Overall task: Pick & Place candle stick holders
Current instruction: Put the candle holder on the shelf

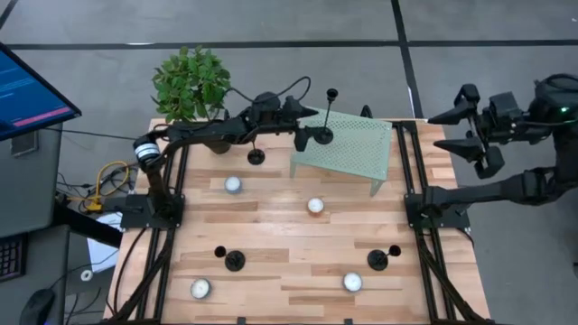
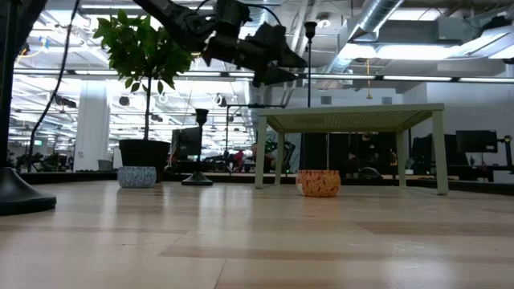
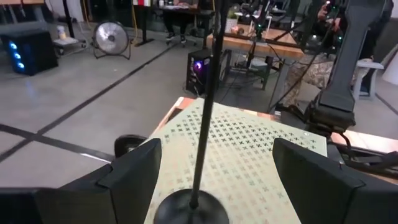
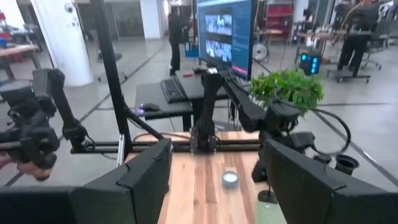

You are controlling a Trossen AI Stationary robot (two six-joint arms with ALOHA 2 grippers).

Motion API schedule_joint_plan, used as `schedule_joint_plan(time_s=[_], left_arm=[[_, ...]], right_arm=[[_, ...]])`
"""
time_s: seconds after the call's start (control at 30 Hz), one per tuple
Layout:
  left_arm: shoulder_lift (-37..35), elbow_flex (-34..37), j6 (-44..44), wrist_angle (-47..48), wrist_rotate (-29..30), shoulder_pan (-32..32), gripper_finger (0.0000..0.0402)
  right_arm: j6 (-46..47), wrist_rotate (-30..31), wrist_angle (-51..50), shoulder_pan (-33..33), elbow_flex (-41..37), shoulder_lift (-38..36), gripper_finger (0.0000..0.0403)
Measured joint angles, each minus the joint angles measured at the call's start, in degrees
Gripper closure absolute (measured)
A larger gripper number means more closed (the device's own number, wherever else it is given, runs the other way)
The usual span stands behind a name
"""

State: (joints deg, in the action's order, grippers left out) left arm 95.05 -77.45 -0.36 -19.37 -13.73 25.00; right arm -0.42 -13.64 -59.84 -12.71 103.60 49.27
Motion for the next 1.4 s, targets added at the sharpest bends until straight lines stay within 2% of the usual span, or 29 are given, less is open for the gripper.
schedule_joint_plan(time_s=[0.2, 0.47, 0.8, 1.13, 1.27, 1.4], left_arm=[[3.97, -3.63, 0.13, 0.6, 0.04, -0.58, 0.0092], [4.37, -3.65, 0.14, 0.85, 0.63, -0.21, 0.0103], [5.4, -3.59, 1.62, -0.89, 1.7, -0.19, 0.0192], [6.0, -3.61, 1.88, -2.71, 1.96, -0.59, 0.0231], [5.74, -3.61, 2.07, -3.36, 2.13, -0.47, 0.0279], [5.74, -3.61, 3.93, -3.24, 2.13, -0.47, 0.0347]], right_arm=[[0.52, 0.03, 3.16, 0.0, -3.68, -3.41, 0.0159], [0.49, 0.14, 3.37, 0.0, -4.63, -4.02, 0.0159], [0.49, 0.12, 3.33, 0.0, -4.62, -3.91, 0.0159], [0.49, 0.14, 2.64, 0.0, -4.62, -3.93, 0.0159], [0.49, 0.16, 2.38, 0.0, -4.62, -3.93, 0.0159], [0.49, 0.16, 2.24, 0.0, -4.62, -3.93, 0.0159]])
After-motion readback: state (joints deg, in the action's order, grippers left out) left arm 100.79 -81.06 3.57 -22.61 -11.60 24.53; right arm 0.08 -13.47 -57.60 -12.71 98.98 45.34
